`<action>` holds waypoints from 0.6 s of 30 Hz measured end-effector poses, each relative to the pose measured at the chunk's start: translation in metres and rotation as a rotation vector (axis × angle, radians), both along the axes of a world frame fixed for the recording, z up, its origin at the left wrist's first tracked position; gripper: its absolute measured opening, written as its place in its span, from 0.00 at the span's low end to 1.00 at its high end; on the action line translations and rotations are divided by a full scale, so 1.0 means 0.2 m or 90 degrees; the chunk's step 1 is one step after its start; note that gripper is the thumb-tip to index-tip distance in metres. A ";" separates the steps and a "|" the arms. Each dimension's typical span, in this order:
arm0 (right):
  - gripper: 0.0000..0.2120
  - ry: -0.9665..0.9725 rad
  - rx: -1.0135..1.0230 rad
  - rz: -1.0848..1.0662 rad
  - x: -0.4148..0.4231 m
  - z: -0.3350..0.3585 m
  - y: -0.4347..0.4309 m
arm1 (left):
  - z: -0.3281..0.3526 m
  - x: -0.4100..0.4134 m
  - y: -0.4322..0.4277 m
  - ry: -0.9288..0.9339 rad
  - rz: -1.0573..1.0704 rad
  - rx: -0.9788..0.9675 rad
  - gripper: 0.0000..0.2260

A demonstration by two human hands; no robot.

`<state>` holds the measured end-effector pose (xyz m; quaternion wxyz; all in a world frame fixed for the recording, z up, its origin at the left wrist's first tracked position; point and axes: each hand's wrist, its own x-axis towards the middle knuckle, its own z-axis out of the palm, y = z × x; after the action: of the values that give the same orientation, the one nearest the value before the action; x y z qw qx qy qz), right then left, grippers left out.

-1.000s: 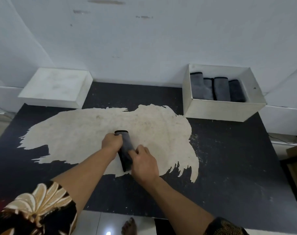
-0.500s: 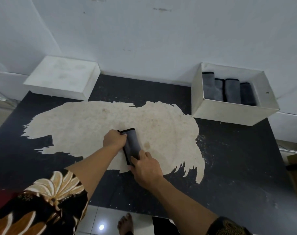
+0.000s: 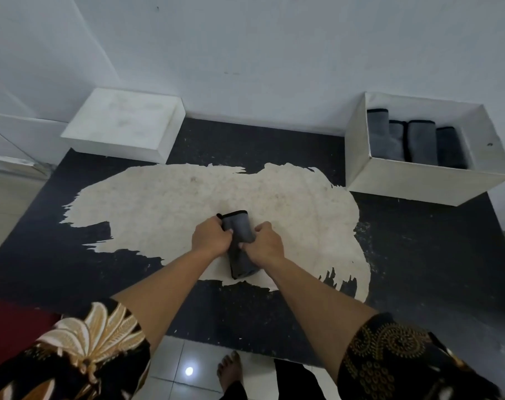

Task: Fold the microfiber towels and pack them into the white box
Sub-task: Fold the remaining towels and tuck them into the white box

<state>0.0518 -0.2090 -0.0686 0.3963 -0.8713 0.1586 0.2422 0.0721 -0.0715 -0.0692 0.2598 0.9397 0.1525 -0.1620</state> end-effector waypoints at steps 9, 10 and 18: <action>0.14 0.082 0.390 -0.273 -0.02 0.12 0.03 | 0.17 -0.09 -0.07 0.040 -0.028 -0.273 0.17; 0.12 0.061 0.426 -0.303 -0.03 0.16 0.00 | 0.22 -0.09 -0.10 0.026 -0.051 -0.294 0.19; 0.06 -0.155 0.542 -0.397 -0.09 0.58 -0.36 | 0.66 -0.08 -0.39 -0.191 -0.320 -0.232 0.20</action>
<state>0.0338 -0.2815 0.0471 0.7828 -0.5672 0.2502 0.0534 0.0554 -0.1491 0.0620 0.3947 0.8995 -0.1550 -0.1053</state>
